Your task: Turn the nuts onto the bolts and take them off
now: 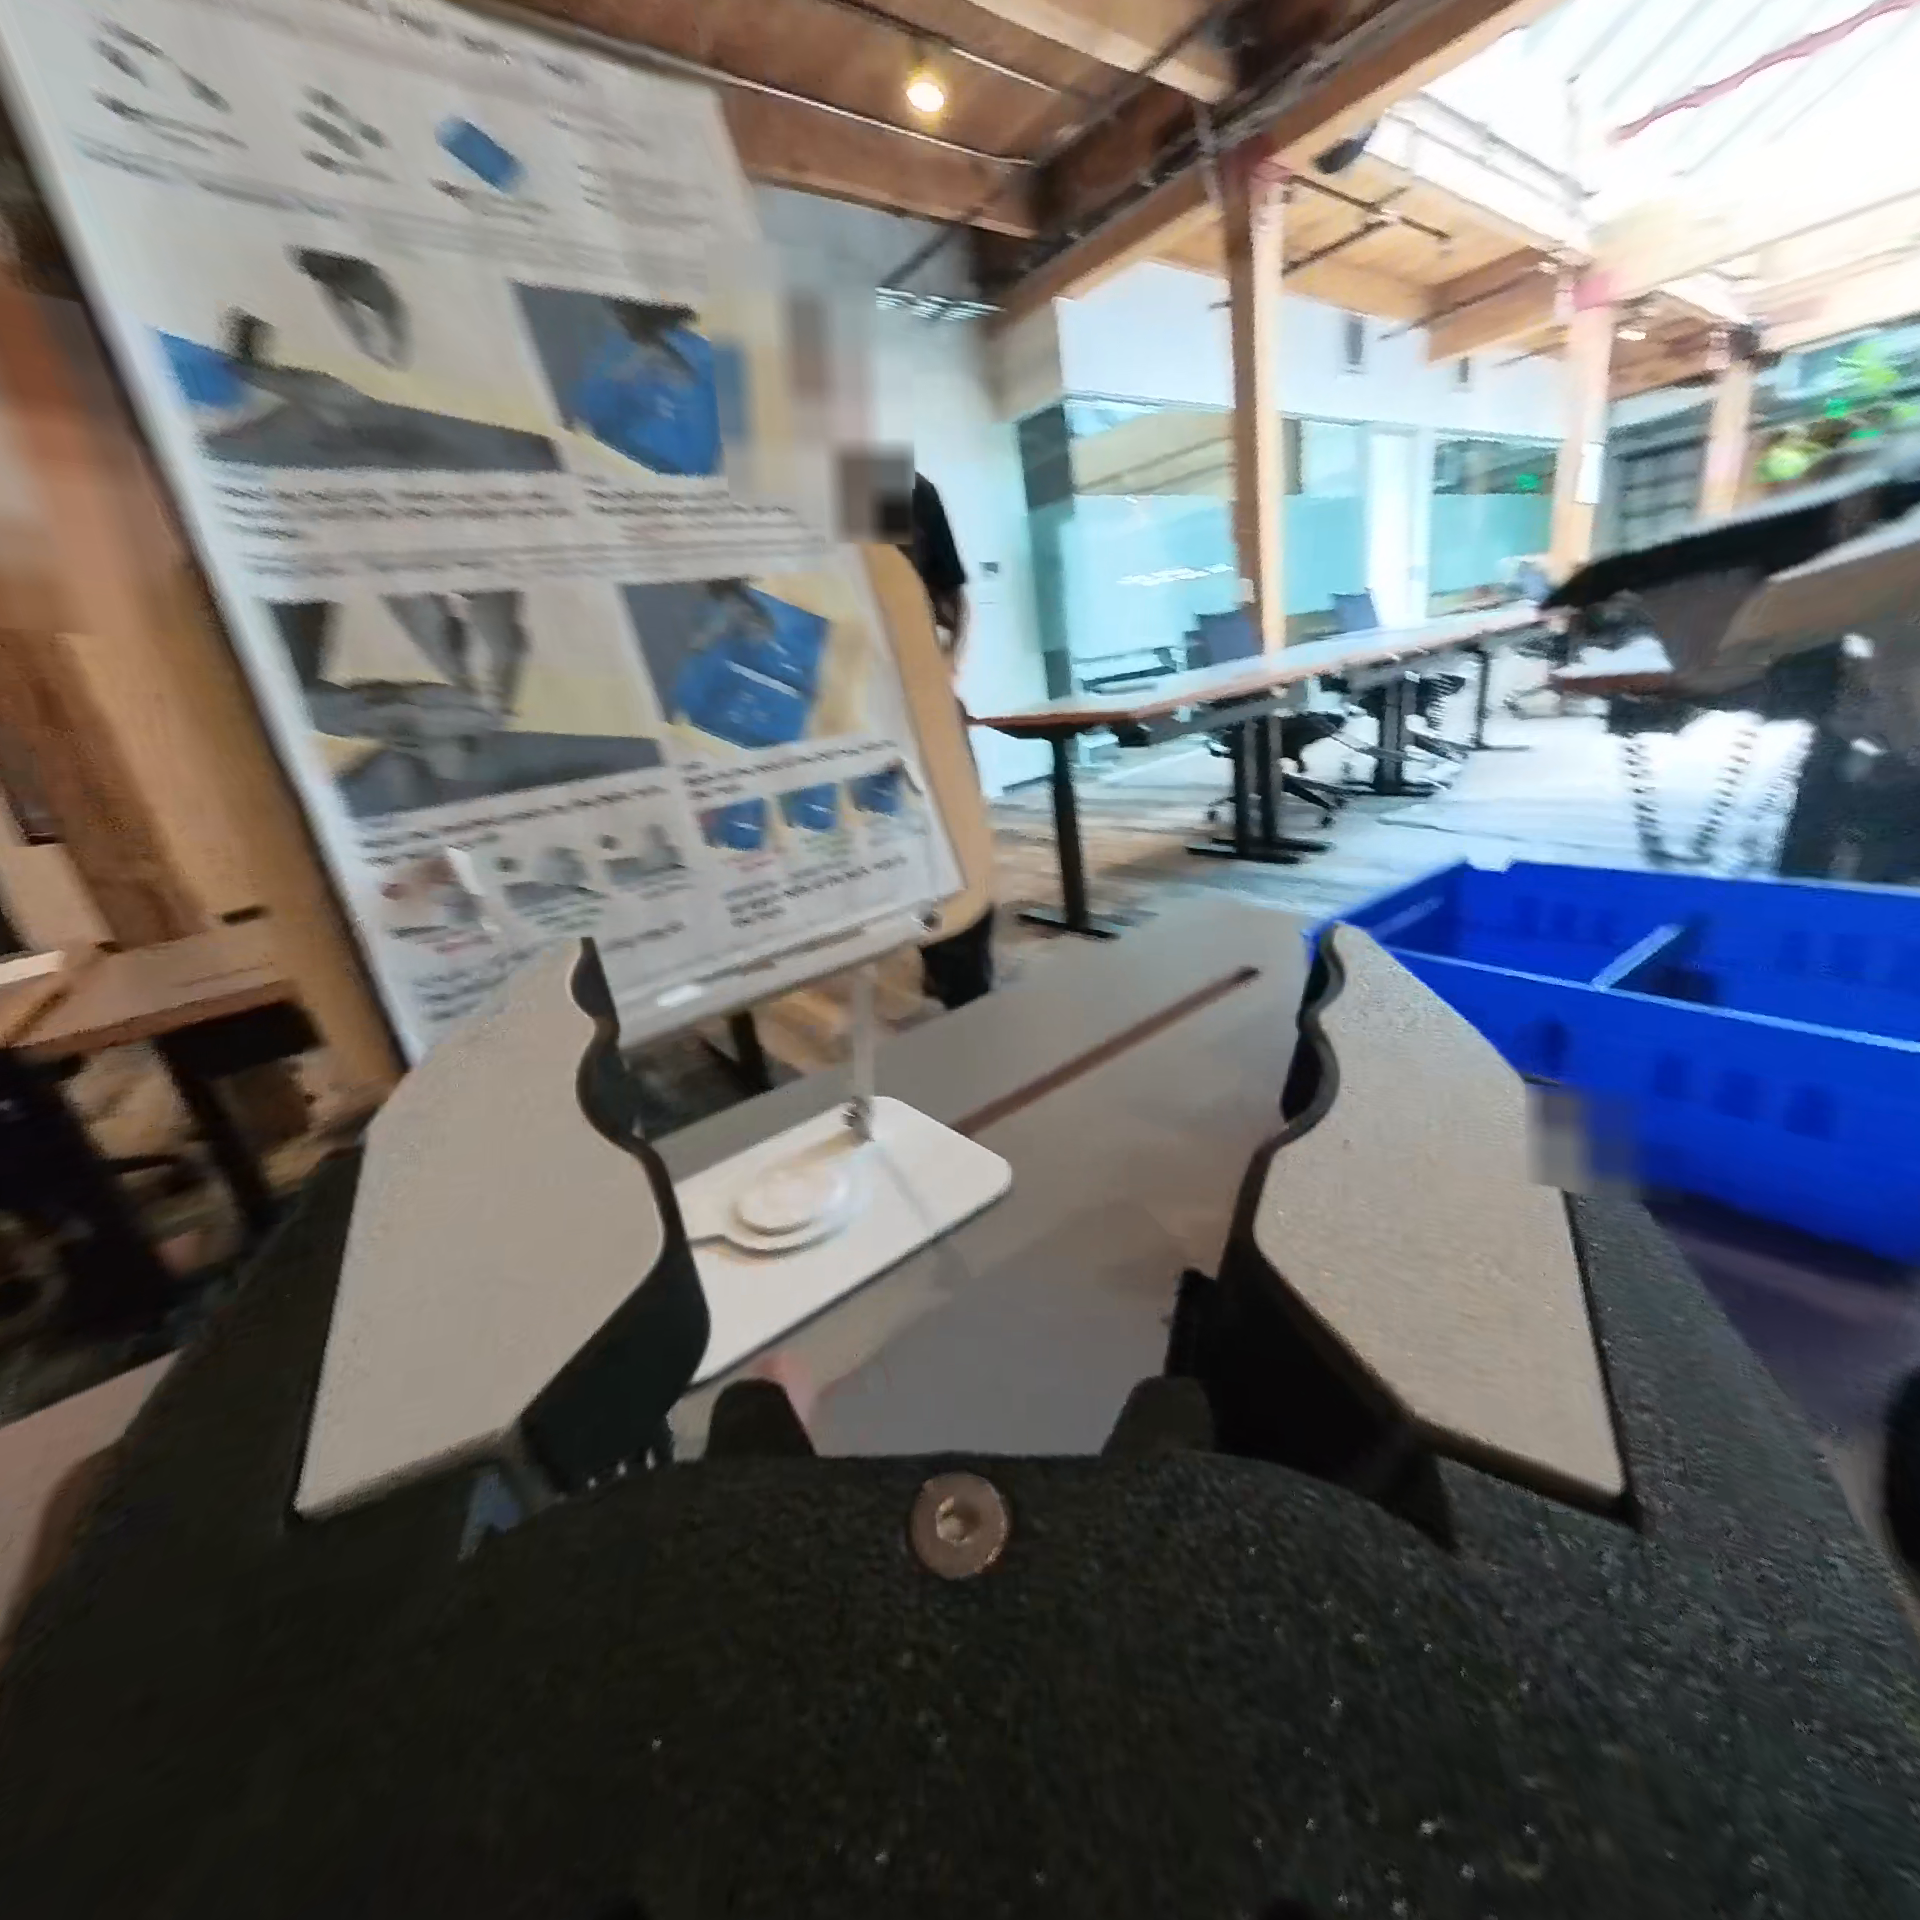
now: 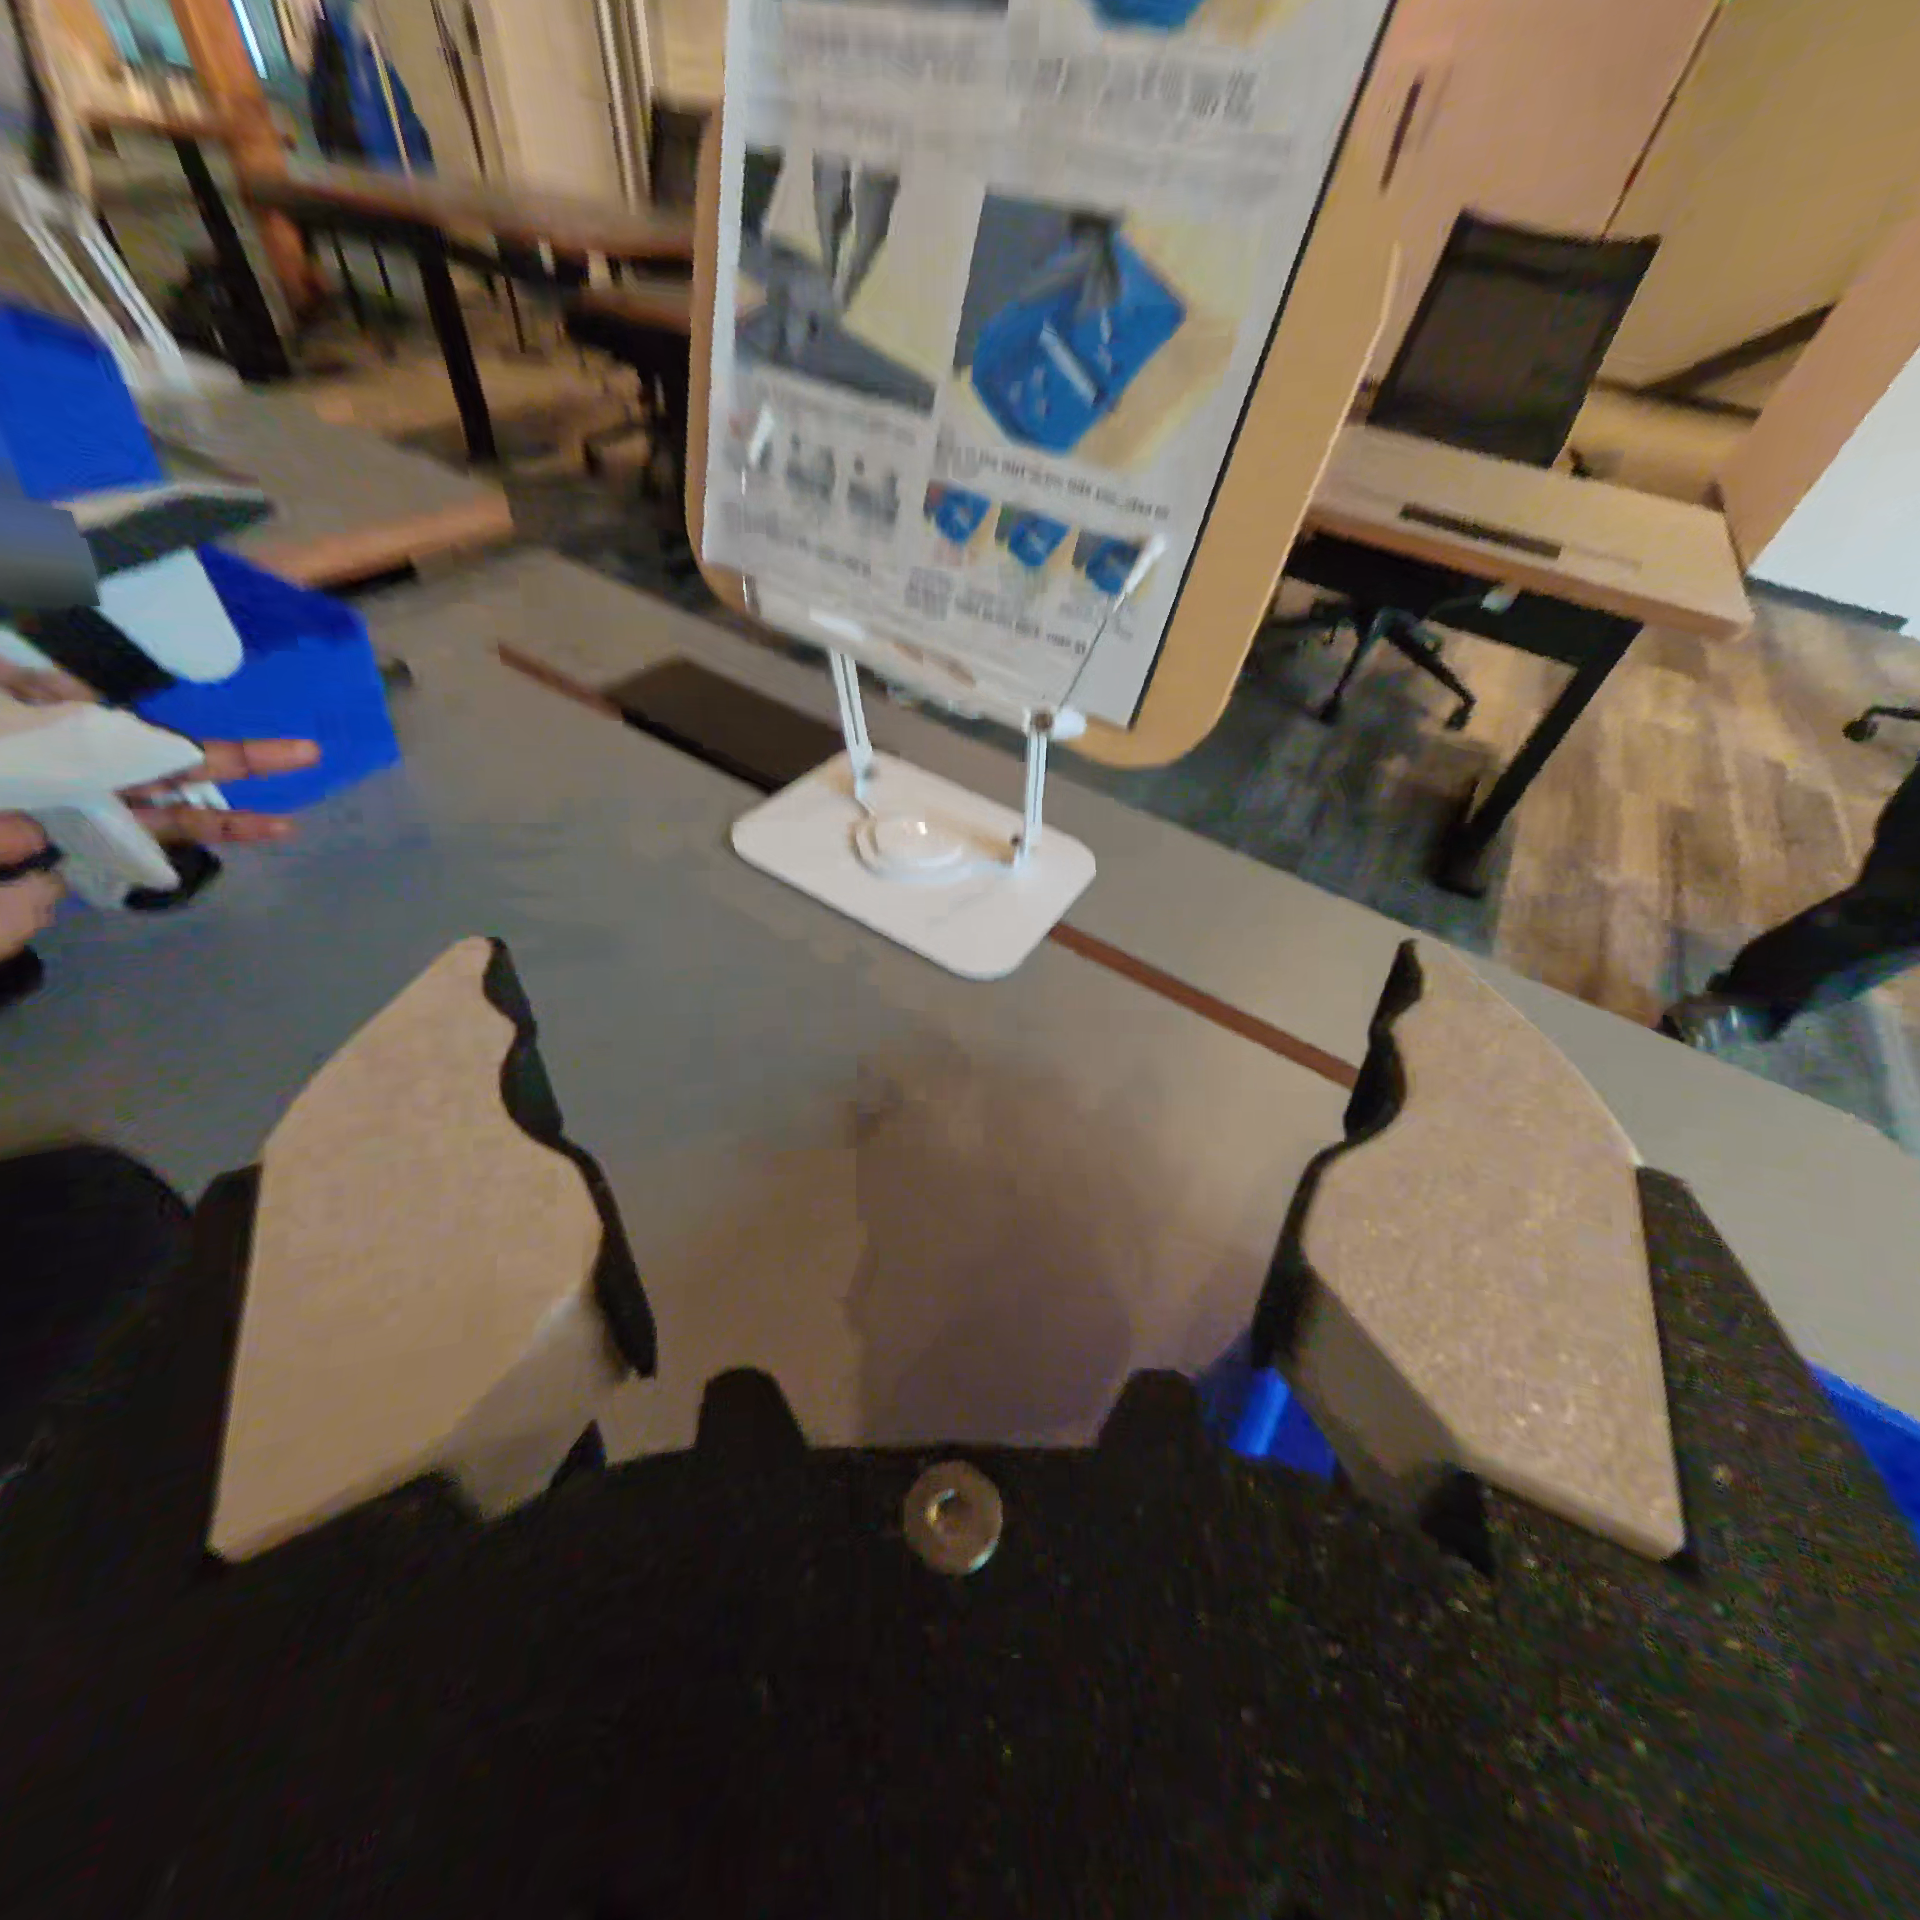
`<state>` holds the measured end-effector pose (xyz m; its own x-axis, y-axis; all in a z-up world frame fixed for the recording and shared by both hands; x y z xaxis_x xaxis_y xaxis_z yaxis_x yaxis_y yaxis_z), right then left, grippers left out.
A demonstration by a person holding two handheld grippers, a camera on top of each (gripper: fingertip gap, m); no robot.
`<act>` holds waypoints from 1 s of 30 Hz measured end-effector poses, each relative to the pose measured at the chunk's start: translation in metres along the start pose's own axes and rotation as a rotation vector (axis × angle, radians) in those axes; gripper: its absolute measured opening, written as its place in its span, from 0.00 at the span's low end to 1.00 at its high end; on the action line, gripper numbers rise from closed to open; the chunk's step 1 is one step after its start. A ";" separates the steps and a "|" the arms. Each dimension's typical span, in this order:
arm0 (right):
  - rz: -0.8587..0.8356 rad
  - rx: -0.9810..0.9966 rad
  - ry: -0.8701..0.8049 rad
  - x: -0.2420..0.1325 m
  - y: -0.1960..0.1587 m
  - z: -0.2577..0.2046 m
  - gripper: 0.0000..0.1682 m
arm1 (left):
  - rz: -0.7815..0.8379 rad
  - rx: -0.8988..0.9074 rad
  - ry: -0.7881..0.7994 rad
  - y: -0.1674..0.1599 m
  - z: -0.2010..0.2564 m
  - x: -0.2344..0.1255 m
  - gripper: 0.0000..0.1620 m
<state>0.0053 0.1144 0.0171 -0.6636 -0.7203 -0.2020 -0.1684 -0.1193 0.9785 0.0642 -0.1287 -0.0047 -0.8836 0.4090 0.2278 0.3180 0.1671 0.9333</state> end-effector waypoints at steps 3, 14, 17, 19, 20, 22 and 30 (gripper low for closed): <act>0.148 0.094 0.051 -0.010 0.020 -0.003 0.87 | 0.053 0.020 0.116 0.026 -0.023 -0.012 0.77; 0.319 0.208 0.050 -0.050 0.025 0.014 0.87 | -0.012 0.031 0.417 0.062 -0.079 -0.087 0.63; 0.173 0.254 -0.066 -0.053 0.000 0.036 0.87 | -0.153 0.034 0.481 0.051 -0.090 -0.105 0.69; 0.053 0.287 -0.160 -0.054 -0.020 0.053 0.87 | -0.197 0.050 0.509 0.050 -0.094 -0.116 0.67; -0.008 0.300 -0.200 -0.055 -0.030 0.061 0.87 | -0.214 0.053 0.525 0.051 -0.095 -0.122 0.64; -0.146 0.329 -0.266 -0.054 -0.052 0.073 0.86 | -0.240 0.047 0.536 0.051 -0.095 -0.131 0.61; -0.691 0.349 -0.372 -0.046 -0.146 0.090 0.60 | -0.373 0.006 0.488 0.040 -0.087 -0.153 0.52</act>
Point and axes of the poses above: each gripper's, where its closed fingertips meet, x out along the fingers, y out of its top, z = x × y across the jaws, the point moved 1 cm from there along -x, back along the fingers, and after that the axes turned 8 degrees about x, right-handed, at the moved point
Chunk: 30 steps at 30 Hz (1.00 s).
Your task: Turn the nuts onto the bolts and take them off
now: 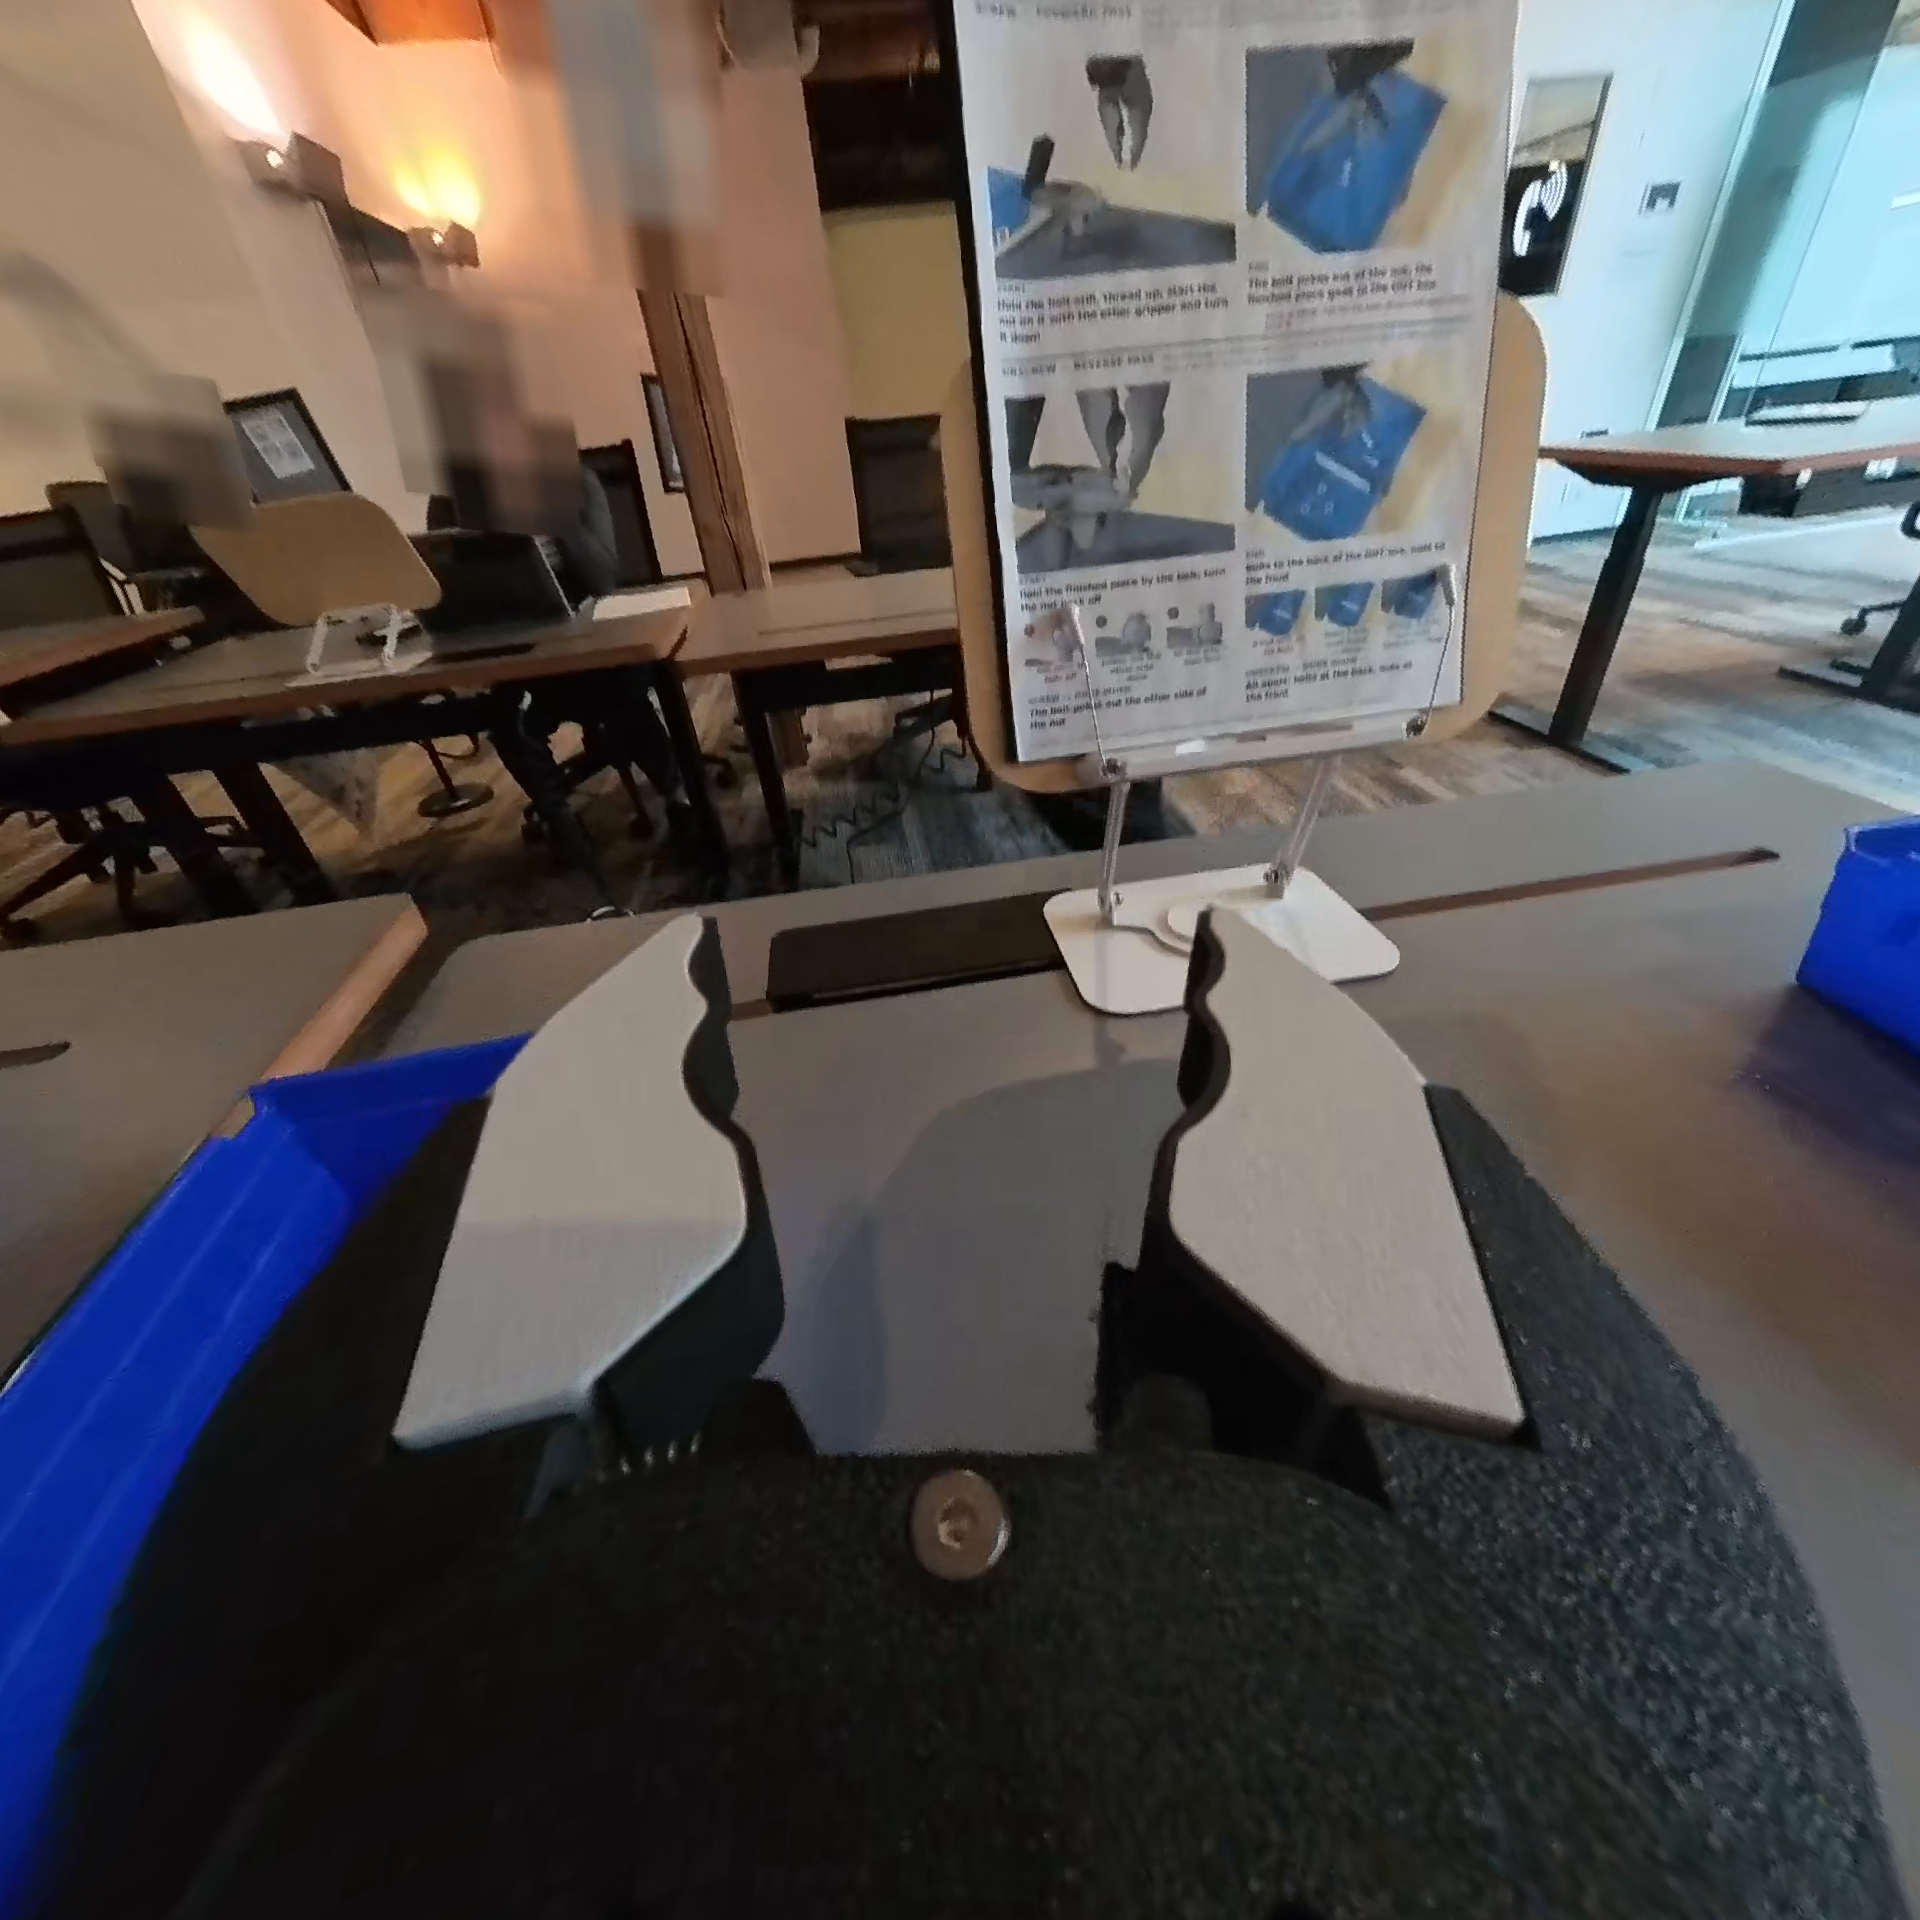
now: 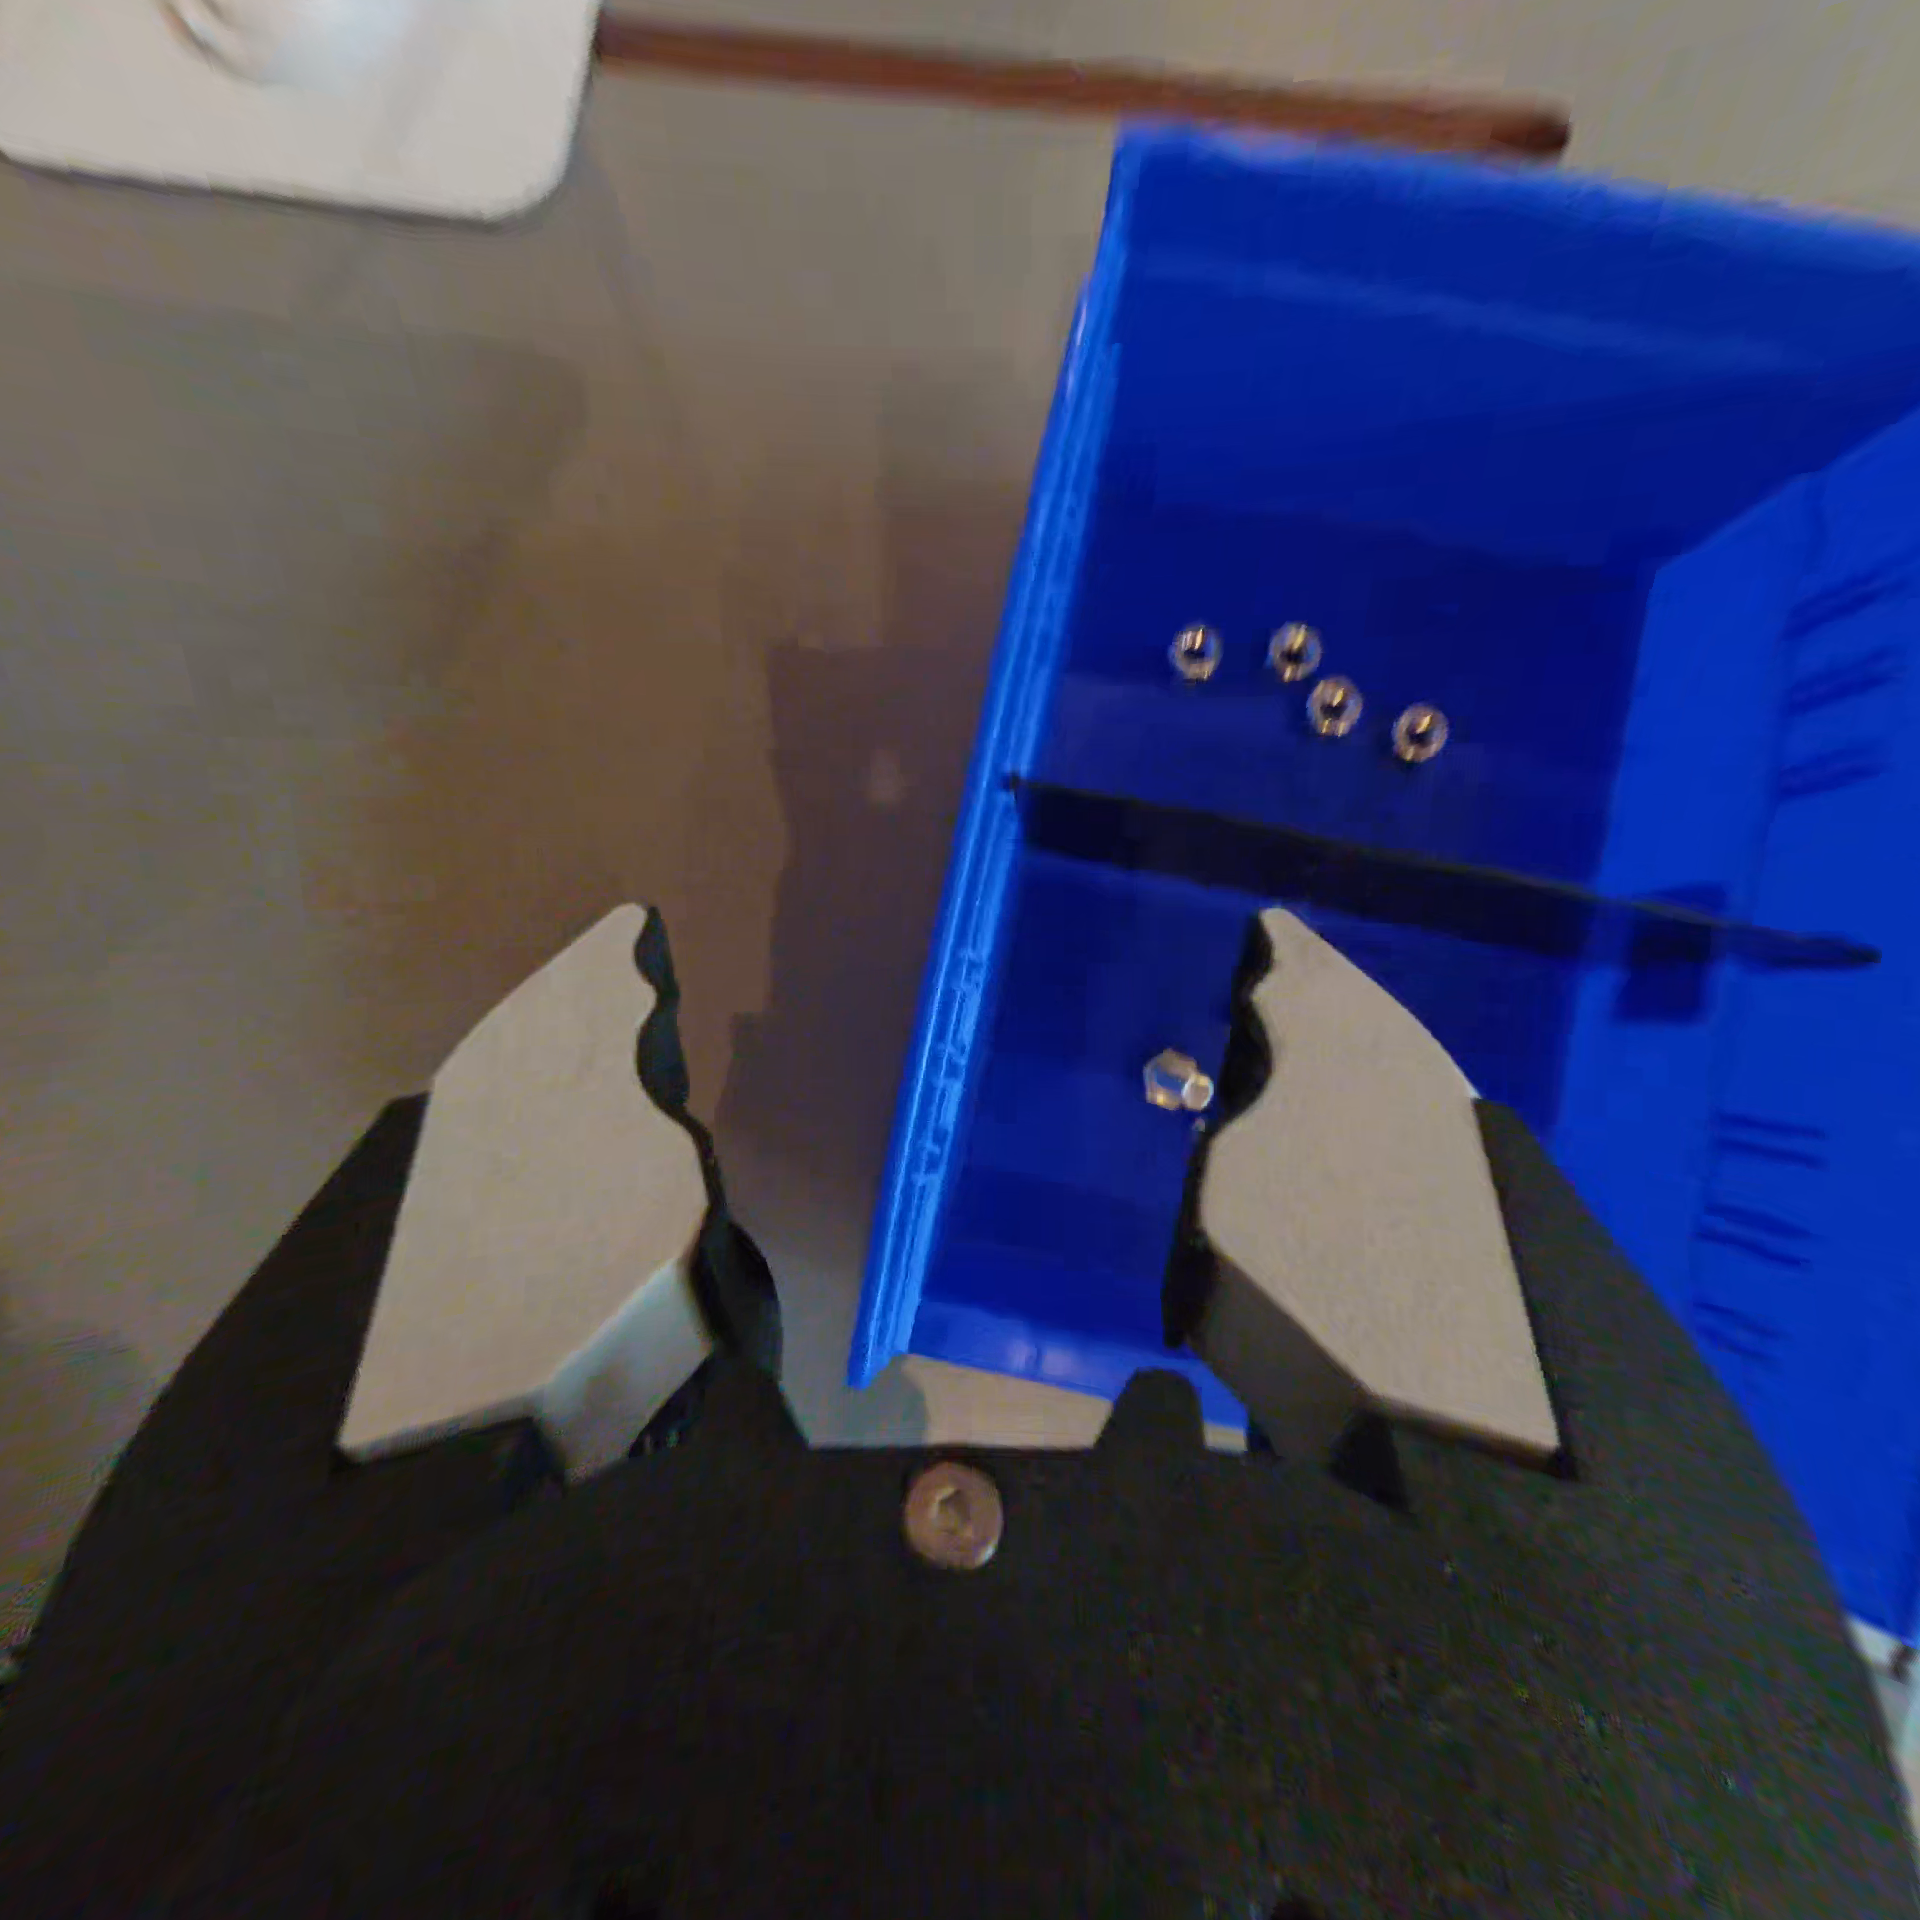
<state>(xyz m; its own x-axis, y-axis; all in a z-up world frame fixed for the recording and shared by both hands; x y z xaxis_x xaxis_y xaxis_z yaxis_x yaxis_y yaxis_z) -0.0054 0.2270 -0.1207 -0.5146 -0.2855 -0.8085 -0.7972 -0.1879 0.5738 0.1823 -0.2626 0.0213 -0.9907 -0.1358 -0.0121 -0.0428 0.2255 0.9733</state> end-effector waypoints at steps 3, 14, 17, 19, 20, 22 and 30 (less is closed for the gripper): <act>-0.122 0.028 -0.043 0.016 -0.022 0.004 0.55 | -0.025 0.011 -0.020 -0.005 0.000 -0.004 0.51; -0.257 -0.014 -0.148 0.045 -0.038 0.007 0.06 | -0.075 0.057 -0.043 -0.021 -0.002 -0.012 0.49; -0.278 -0.066 -0.208 0.046 -0.037 0.008 0.04 | -0.067 0.044 -0.044 -0.022 -0.003 -0.014 0.49; -0.282 -0.077 -0.232 0.046 -0.036 0.007 0.03 | -0.068 0.044 -0.051 -0.023 -0.002 -0.014 0.48; -0.281 -0.081 -0.237 0.047 -0.036 0.006 0.03 | -0.071 0.044 -0.052 -0.024 -0.002 -0.014 0.48; -0.278 -0.082 -0.231 0.048 -0.035 0.001 0.03 | -0.076 0.048 -0.057 -0.026 -0.001 -0.014 0.48; -0.255 -0.073 -0.176 0.060 -0.027 -0.036 0.04 | -0.092 0.050 -0.076 -0.032 0.000 -0.018 0.48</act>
<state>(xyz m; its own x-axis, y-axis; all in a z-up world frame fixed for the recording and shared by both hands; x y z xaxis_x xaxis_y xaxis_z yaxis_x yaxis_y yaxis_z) -0.0035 0.1809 -0.1797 -0.3528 -0.0544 -0.9341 -0.8859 -0.3018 0.3522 0.2018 -0.2672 -0.0091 -0.9891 -0.0855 -0.1200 -0.1386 0.2632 0.9547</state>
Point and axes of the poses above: each gripper's, where its closed fingertips meet, x out along the fingers, y out of its top, z = x × y across the jaws, the point moved 1 cm from there along -x, back along the fingers, and after that the axes turned 8 degrees about x, right-handed, at the moved point
